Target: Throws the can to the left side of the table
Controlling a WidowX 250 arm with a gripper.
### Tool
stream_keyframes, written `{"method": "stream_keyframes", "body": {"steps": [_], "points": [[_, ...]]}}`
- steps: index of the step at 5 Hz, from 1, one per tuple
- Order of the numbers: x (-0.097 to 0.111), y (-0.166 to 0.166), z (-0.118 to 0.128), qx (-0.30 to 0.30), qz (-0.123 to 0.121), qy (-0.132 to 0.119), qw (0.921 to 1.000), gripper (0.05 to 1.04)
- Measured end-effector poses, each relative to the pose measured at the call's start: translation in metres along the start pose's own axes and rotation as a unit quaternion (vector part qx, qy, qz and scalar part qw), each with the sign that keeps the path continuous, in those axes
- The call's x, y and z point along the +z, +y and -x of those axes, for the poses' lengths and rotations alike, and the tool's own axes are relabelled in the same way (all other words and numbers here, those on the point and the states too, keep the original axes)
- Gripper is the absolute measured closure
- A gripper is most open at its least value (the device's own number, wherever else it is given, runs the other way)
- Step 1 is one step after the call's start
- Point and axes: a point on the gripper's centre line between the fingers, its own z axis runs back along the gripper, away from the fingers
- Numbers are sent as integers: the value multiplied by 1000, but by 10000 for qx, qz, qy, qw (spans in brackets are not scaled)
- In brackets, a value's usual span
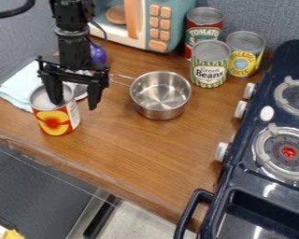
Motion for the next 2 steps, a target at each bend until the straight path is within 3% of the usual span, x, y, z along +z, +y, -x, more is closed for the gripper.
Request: {"method": "stream_keyframes", "body": {"steps": [1,2], "points": [[-1,-19,10,-259,-216,-101,9994,85],[-4,-49,38,-727,-85,-315,9968,83]]}}
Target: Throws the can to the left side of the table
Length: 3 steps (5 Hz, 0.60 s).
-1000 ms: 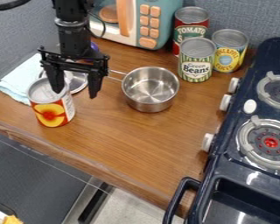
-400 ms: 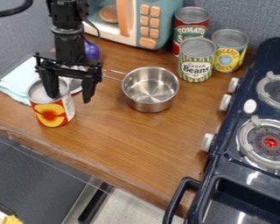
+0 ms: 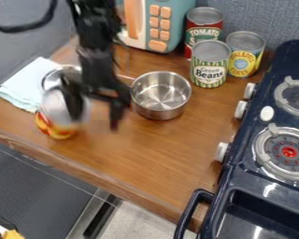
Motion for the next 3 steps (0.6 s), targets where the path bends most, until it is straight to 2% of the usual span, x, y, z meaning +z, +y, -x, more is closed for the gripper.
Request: {"method": "stream_keyframes", "body": {"steps": [1,2,3], "points": [[7,-11,14,-153,21,-340,9993,82],[10,-24,28,-356,131,-457,9982,82],[15,-16,39,-359,233,-427,9982,82]]}}
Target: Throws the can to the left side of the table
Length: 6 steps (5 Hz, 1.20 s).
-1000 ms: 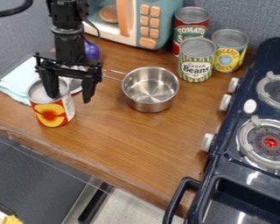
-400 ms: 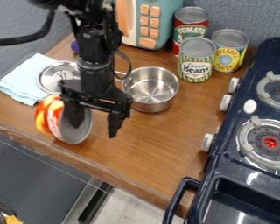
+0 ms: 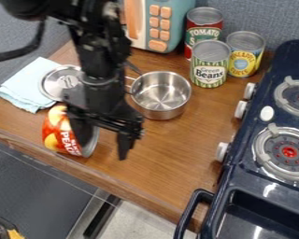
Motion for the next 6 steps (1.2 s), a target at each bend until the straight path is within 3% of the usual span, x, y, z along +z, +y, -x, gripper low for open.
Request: {"method": "stream_keyframes", "body": {"steps": [1,2,3,5,6], "points": [[-1,-2,-7,-74,236,-49,9997,82],[-5,-2,-20,-108,319,-23,9994,82],[-15,-2,-31,-177,99,103,9997,83],[-36,-33,-65,-732,-706,344,9942,82],[-33,-35,-68,-758,-840,302,9931,83]]}}
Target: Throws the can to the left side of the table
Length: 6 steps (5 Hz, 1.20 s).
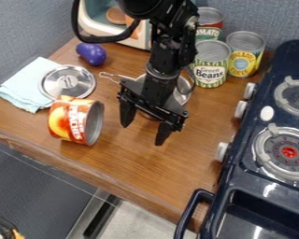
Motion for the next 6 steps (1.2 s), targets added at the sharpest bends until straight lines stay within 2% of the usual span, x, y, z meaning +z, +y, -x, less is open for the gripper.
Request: {"method": "stream_keyframes", "body": {"steps": [2,4,6], "points": [[1,2,0,126,116,51,9998,83],[-6,29,4,529,304,211,9979,83],[-13,69,11,1209,313,511,9909,82]]}}
